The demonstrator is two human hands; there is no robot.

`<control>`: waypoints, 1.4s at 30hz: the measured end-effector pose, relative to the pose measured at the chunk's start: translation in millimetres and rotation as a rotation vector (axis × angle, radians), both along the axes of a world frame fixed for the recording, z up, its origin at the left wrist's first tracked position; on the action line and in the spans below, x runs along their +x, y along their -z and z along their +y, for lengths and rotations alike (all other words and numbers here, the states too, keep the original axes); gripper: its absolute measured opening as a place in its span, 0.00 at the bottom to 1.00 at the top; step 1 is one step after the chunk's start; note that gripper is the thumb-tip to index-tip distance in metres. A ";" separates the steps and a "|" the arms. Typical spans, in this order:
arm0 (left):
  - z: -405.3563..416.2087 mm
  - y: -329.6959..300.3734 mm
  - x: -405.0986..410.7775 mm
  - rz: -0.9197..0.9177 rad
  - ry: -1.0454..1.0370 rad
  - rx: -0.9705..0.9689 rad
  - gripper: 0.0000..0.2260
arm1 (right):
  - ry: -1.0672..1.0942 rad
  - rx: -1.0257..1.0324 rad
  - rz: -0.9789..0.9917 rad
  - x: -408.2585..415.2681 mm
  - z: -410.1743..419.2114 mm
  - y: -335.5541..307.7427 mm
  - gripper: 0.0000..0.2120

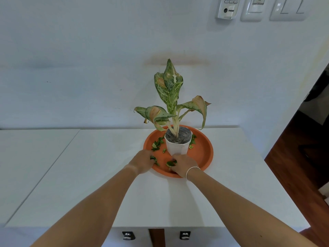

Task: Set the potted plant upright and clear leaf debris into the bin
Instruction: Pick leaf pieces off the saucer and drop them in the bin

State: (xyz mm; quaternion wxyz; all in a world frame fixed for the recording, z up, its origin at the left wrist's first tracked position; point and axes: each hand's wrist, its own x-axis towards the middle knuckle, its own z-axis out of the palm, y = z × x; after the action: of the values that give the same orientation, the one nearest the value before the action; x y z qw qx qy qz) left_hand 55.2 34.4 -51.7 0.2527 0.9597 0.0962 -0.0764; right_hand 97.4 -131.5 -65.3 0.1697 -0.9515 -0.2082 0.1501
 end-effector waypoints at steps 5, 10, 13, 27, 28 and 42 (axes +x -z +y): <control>2.3 -3.8 -2.8 -0.028 -0.040 -0.046 0.08 | -0.020 0.001 -0.015 0.4 3.9 2.4 0.15; 3.9 -3.3 -3.1 -0.033 -0.108 -0.127 0.07 | -0.002 -0.024 0.001 1.0 3.3 6.6 0.14; 4.1 -3.9 -3.1 -0.060 -0.129 -0.160 0.05 | 0.044 0.037 0.055 3.4 -0.7 3.1 0.15; -1.3 -8.9 2.1 0.006 -0.105 -0.237 0.14 | 0.480 0.925 0.866 9.2 -24.9 -12.3 0.09; -0.2 -9.1 2.4 0.010 -0.100 -0.227 0.16 | 0.490 0.930 0.872 9.6 -26.6 -11.7 0.10; -12.7 -6.8 8.6 0.085 -0.032 0.247 0.11 | 0.503 0.831 0.780 3.8 -22.4 -17.7 0.16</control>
State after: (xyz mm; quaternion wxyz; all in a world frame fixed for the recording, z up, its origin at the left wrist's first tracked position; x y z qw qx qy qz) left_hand 63.8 21.7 -44.9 0.1292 0.9778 0.1309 -0.1007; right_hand 101.2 -153.9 -47.6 0.6196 -0.7008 0.0588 0.3485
